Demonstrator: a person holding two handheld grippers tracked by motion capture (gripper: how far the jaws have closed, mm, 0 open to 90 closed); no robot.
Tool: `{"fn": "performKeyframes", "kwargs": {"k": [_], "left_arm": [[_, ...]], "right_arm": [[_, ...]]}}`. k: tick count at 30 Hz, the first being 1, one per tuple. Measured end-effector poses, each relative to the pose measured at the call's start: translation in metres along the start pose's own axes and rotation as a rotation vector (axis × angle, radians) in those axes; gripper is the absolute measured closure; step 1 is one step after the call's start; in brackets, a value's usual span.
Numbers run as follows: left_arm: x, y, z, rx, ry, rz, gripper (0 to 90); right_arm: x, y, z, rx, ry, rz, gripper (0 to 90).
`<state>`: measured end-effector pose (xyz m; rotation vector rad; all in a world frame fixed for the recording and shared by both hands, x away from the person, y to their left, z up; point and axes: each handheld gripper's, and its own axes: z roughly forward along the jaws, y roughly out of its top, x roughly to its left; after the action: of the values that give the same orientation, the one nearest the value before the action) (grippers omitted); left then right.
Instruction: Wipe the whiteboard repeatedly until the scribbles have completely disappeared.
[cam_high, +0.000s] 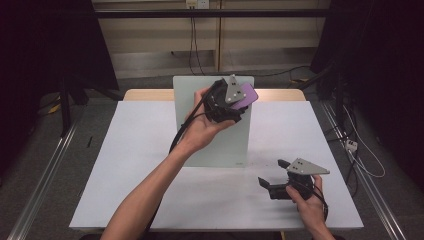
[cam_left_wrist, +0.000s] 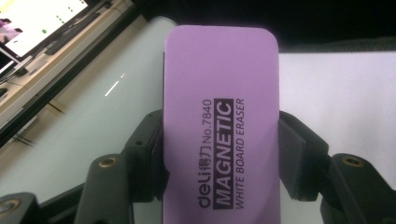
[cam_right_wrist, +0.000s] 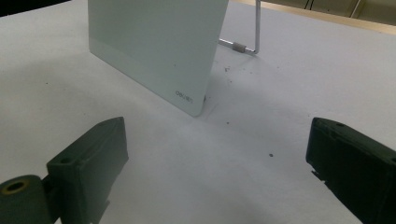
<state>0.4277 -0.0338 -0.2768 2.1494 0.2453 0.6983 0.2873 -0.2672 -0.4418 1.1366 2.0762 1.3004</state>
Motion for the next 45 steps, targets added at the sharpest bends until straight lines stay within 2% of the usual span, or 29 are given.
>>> {"fn": "performKeyframes", "kwargs": {"k": [6, 8, 10, 14, 17, 30, 34, 40, 45], "left_arm": [[-0.024, -0.01, 0.016, 0.028, -0.053, 0.026, 41.1], [-0.033, -0.013, 0.02, 0.031, -0.053, 0.036, 41.1], [-0.037, -0.016, 0.023, 0.039, -0.079, 0.03, 41.1], [-0.041, -0.023, 0.025, 0.041, -0.1, 0.027, 41.1], [-0.036, -0.024, 0.021, 0.035, -0.102, 0.011, 41.2], [0.006, -0.031, -0.015, -0.011, -0.021, -0.06, 41.1], [0.015, -0.034, -0.023, -0.025, 0.0, -0.084, 41.1], [0.024, -0.039, -0.034, -0.021, 0.03, -0.092, 41.2], [0.033, -0.047, -0.045, -0.027, 0.053, -0.114, 41.1]], "right_arm": [[0.001, 0.0, 0.0, 0.0, 0.0, -0.002, 5.4], [0.0, 0.0, 0.0, 0.001, 0.0, -0.002, 5.4], [0.001, 0.0, 0.0, 0.001, 0.0, -0.003, 5.4], [0.0, 0.0, -0.001, -0.001, -0.001, -0.003, 5.3], [0.0, 0.0, 0.0, 0.001, 0.0, -0.003, 5.4], [0.0, 0.0, 0.001, 0.002, 0.0, -0.001, 5.3], [0.001, 0.0, 0.001, 0.003, 0.0, 0.0, 5.3], [0.001, 0.0, 0.001, 0.005, 0.001, 0.0, 5.4], [0.001, 0.0, 0.001, 0.005, 0.0, 0.0, 5.4]]}}
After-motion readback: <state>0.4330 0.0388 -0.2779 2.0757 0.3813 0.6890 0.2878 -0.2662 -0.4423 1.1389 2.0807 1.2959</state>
